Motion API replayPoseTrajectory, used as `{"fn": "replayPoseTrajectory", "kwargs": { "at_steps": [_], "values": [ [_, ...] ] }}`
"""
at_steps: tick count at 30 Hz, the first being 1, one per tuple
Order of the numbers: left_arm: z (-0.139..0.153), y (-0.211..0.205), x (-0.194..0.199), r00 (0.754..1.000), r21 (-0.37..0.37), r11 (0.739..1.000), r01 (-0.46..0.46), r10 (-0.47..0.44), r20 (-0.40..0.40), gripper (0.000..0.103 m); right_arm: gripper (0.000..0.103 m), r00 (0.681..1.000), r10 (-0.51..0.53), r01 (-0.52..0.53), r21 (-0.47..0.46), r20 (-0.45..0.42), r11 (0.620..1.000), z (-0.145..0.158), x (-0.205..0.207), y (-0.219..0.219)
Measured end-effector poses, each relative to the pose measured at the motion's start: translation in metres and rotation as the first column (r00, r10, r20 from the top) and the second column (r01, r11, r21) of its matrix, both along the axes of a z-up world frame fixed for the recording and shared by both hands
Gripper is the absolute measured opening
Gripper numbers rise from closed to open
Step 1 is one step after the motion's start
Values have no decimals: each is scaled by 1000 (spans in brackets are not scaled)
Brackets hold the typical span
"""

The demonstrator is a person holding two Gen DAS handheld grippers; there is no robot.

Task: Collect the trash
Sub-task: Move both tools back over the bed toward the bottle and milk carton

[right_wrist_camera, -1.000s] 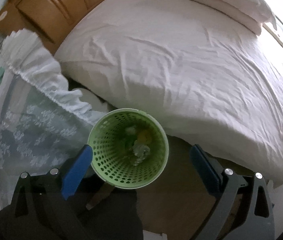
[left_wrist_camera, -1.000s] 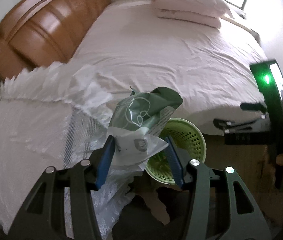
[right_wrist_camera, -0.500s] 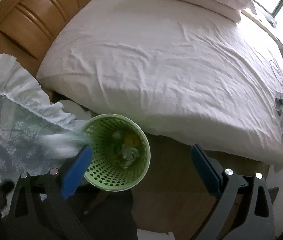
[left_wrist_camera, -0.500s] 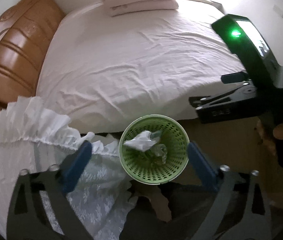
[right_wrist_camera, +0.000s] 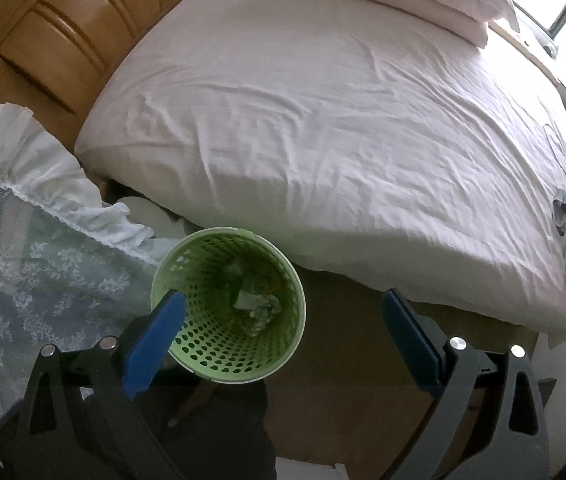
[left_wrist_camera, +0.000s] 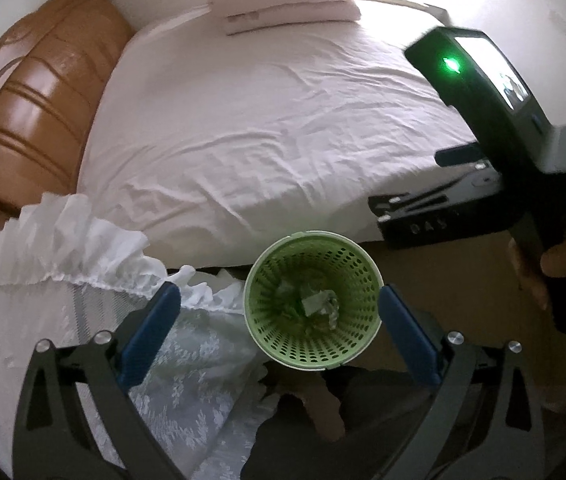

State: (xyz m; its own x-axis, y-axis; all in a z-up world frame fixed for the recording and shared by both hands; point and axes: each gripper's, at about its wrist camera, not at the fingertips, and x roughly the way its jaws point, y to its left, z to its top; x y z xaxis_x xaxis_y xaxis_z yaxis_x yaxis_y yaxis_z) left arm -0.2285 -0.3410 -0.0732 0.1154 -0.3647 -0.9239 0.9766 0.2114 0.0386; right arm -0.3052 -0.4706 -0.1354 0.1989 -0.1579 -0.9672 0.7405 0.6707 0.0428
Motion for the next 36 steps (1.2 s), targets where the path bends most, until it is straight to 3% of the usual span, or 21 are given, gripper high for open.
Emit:
{"fn": "replayPoseTrajectory", "kwargs": {
  "at_steps": [4, 8, 10, 14, 17, 21, 24, 27, 29, 33, 36],
  "values": [
    [6, 13, 23, 995, -31, 995, -97, 97, -1, 95, 98, 999, 38, -38, 1, 19, 999, 10, 18, 10],
    [20, 40, 59, 973, -66, 971, -231, 232, 9, 95, 98, 991, 124, -123, -19, 53, 992, 29, 56, 29],
    [27, 60, 82, 950, -87, 947, -309, 312, 25, 95, 98, 983, 170, -168, -25, 74, 985, 38, 79, 41],
    [42, 112, 128, 880, -131, 876, -464, 473, 45, 95, 98, 959, 258, -256, -33, 118, 966, 55, 127, 67],
    [50, 160, 162, 802, -160, 796, -584, 596, 41, 95, 100, 924, 347, -344, -52, 157, 938, 69, 171, 99],
    [51, 228, 199, 665, -166, 660, -733, 746, 29, 95, 100, 875, 449, -446, -57, 180, 893, 79, 215, 137],
    [49, 275, 215, 566, -165, 562, -811, 824, 25, 95, 100, 811, 556, -554, -69, 183, 830, 86, 256, 179],
    [47, 314, 224, 482, -164, 478, -863, 876, 16, 95, 100, 726, 661, -658, -85, 191, 748, 95, 296, 228],
    [43, 341, 230, 421, -162, 417, -894, 907, 12, 95, 100, 693, 692, -692, -83, 202, 717, 96, 310, 249],
    [37, 381, 242, 332, -151, 330, -932, 943, 11, 95, 100, 637, 740, -744, -76, 216, 663, 100, 337, 287],
    [32, 400, 248, 294, -149, 292, -945, 956, 10, 95, 100, 600, 772, -778, -72, 210, 624, 100, 353, 318]
  ]
}}
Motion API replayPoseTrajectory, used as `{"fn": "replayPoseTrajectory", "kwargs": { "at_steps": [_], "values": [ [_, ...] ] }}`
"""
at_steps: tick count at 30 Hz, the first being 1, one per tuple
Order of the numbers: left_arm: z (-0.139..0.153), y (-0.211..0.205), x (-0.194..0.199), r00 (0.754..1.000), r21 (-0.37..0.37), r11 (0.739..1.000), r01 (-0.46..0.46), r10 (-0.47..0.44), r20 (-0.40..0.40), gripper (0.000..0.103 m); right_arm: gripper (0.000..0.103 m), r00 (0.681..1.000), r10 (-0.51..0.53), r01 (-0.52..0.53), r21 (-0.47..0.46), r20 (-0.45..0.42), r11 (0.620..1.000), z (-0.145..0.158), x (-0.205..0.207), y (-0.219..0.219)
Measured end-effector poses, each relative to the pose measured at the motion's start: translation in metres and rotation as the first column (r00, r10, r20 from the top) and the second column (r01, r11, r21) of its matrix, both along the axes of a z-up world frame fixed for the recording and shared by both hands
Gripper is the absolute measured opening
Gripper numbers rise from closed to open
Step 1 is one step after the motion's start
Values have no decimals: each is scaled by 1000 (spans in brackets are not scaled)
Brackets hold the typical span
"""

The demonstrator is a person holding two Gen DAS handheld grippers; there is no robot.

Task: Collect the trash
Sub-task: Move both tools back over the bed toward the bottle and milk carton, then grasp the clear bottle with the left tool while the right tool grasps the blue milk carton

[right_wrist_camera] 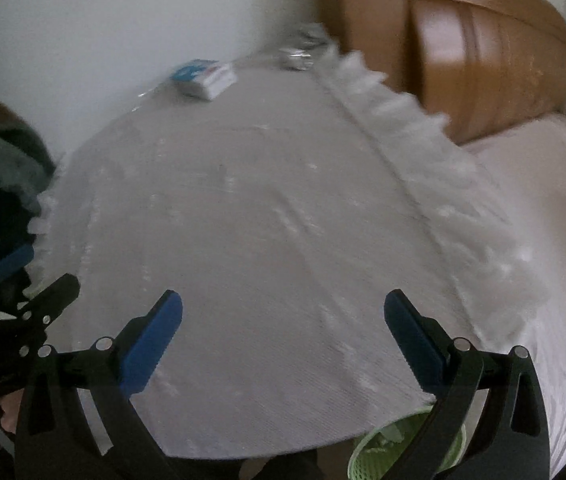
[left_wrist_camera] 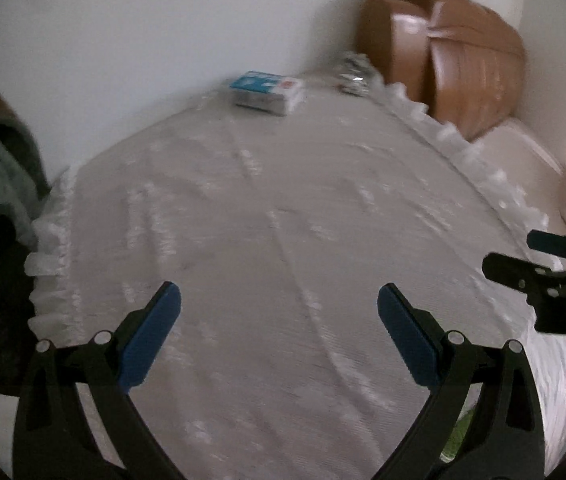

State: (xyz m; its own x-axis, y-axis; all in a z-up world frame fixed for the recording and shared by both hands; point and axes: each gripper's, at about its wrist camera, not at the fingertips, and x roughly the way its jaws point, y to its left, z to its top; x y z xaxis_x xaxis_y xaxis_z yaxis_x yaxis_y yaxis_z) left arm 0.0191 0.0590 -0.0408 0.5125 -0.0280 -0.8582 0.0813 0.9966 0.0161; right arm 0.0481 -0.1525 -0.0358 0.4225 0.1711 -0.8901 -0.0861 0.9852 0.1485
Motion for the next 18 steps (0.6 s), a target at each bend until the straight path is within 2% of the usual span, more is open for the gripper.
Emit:
{"fn": "replayPoseTrajectory", "kwargs": {
  "at_steps": [8, 13, 18],
  "values": [
    [-17, 36, 44, 999, -26, 998, -49, 48, -3, 95, 100, 998, 55, -56, -20, -38, 998, -10, 44, 51],
    [-24, 53, 92, 998, 17, 999, -45, 45, 42, 95, 100, 996, 71, -74, -49, -52, 996, -16, 68, 60],
    [-35, 76, 161, 995, 90, 995, -37, 28, 98, 95, 100, 996, 70, -73, -66, -59, 995, -22, 94, 66]
  ]
}}
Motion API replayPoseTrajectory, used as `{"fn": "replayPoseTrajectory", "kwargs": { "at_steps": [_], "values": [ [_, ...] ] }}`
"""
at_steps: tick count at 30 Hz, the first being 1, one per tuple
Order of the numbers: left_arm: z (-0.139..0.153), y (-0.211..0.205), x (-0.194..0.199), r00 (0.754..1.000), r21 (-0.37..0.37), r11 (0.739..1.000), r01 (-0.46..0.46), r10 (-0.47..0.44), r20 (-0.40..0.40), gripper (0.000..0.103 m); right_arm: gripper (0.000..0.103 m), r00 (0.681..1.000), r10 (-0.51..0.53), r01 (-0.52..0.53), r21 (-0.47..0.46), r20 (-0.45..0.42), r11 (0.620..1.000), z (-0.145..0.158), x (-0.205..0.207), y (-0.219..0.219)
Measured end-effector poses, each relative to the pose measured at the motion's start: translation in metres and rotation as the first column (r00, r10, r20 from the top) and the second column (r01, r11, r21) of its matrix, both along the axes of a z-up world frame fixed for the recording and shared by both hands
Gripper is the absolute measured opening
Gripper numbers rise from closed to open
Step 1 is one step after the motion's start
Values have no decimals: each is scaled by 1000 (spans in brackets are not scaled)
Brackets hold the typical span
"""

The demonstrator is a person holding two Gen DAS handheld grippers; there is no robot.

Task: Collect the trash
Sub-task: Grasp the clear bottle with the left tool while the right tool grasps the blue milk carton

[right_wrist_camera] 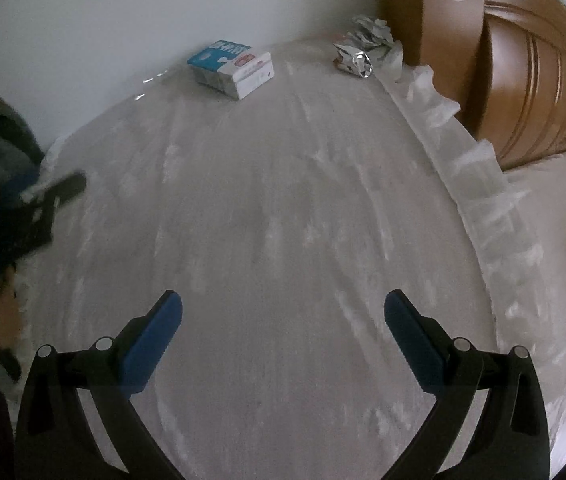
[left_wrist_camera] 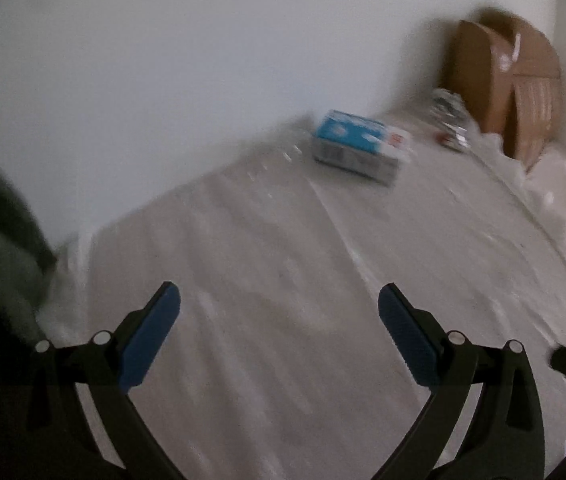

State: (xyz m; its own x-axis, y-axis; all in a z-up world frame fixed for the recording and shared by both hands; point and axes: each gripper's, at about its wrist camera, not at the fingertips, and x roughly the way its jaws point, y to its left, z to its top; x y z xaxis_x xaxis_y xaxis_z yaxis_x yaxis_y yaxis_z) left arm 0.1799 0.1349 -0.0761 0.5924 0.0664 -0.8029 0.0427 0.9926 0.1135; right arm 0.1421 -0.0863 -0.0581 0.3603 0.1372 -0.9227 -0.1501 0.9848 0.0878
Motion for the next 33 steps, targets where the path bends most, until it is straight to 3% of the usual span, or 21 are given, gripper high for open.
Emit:
{"fn": "replayPoseTrajectory", "kwargs": {
  "at_steps": [9, 24, 29, 33],
  "values": [
    [-27, 17, 99, 999, 32, 998, 46, -47, 13, 95, 100, 999, -39, 39, -37, -20, 999, -10, 43, 13],
    [-59, 8, 160, 995, -14, 995, 96, -96, -16, 95, 100, 997, -51, 48, -58, -51, 997, -24, 66, 24],
    [-60, 9, 164, 996, -66, 994, 90, -91, -11, 73, 100, 1000, -13, 11, -75, -24, 997, -23, 82, 30],
    [-60, 9, 163, 996, -68, 993, 92, -92, -1, 72, 100, 997, 70, -69, -104, 12, 992, -21, 111, 45]
  ]
}}
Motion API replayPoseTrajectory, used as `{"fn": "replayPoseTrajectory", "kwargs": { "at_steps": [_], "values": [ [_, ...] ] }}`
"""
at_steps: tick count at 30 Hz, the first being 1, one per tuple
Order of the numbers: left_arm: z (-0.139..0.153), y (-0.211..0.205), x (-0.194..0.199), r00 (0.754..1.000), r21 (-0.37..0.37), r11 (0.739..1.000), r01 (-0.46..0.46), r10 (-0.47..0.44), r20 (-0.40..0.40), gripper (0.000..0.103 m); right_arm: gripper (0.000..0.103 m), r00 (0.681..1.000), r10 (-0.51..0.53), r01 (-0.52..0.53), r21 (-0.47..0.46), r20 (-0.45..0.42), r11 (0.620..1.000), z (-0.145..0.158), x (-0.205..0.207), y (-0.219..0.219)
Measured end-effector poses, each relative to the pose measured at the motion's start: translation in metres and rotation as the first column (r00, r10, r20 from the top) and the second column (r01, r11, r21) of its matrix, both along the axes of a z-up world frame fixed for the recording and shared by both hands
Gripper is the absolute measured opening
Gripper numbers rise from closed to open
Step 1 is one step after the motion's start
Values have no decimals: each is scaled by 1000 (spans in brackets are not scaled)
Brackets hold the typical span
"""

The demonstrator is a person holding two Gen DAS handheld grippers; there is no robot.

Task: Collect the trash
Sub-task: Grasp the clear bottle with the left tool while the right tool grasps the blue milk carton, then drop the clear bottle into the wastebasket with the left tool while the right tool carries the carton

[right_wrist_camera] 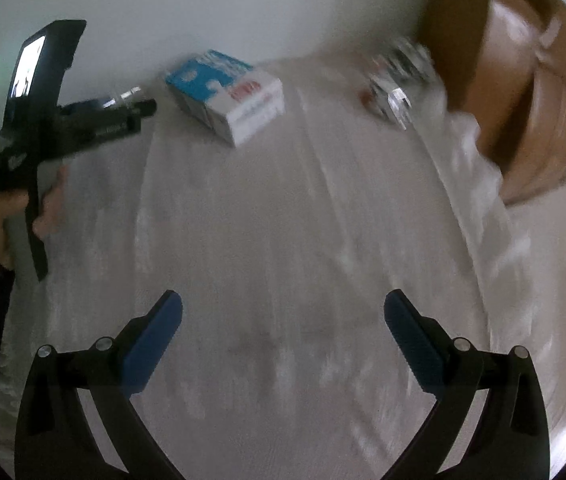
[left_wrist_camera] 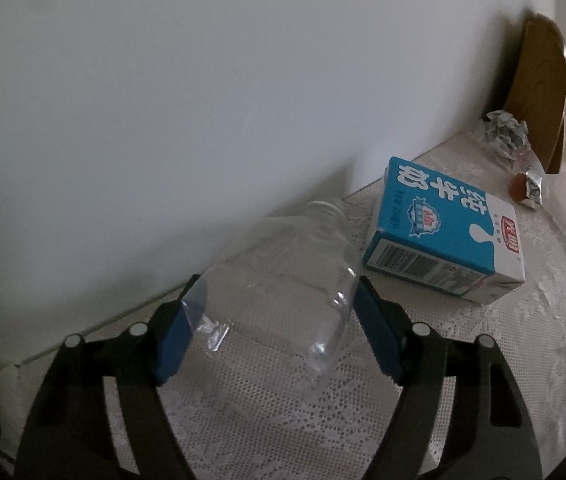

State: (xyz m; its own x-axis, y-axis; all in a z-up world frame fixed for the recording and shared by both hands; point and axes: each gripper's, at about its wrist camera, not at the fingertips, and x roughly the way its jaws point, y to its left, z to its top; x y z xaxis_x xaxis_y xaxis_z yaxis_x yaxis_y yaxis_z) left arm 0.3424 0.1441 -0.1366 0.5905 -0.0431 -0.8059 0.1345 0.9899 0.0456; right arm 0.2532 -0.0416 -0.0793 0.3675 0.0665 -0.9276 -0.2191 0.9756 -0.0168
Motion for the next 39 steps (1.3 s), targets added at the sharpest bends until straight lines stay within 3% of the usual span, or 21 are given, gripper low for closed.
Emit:
{"fn": "replayPoseTrajectory", "kwargs": {
  "at_steps": [6, 8, 11, 16, 20, 22, 26, 37, 39],
  "values": [
    [5, 8, -16, 1000, 3, 1000, -7, 7, 20, 72, 100, 979, 179, -166, -128, 100, 978, 5, 57, 37],
    [9, 12, -21, 999, 7, 1000, -17, 17, 34, 71, 100, 972, 207, -193, -126, 111, 973, 6, 75, 44],
    [15, 19, -29, 999, -9, 999, -34, 34, 41, 71, 100, 964, 255, -250, -76, 76, 965, -1, 112, 57],
    [22, 30, -44, 998, -30, 998, -46, 47, 45, 71, 100, 944, 327, -323, -101, 33, 941, -17, 141, 79],
    [23, 34, -50, 997, -66, 996, -64, 66, 36, 70, 100, 945, 327, -324, -124, 0, 938, -34, 156, 87],
    [23, 38, -57, 997, -87, 993, -76, 78, 29, 70, 97, 947, 320, -319, -121, -8, 940, -37, 155, 87],
    [26, 45, -77, 995, -107, 990, -95, 98, 21, 70, 72, 950, 313, -311, -136, -7, 941, -35, 147, 87],
    [35, 53, -166, 983, -182, 966, -185, 182, -33, 69, 69, 967, 254, -254, 0, -19, 967, -24, 62, 67],
    [34, 35, -170, 981, -184, 963, -195, 191, -36, 69, 69, 970, 241, -241, 36, -15, 970, -20, 42, 59]
  ]
}}
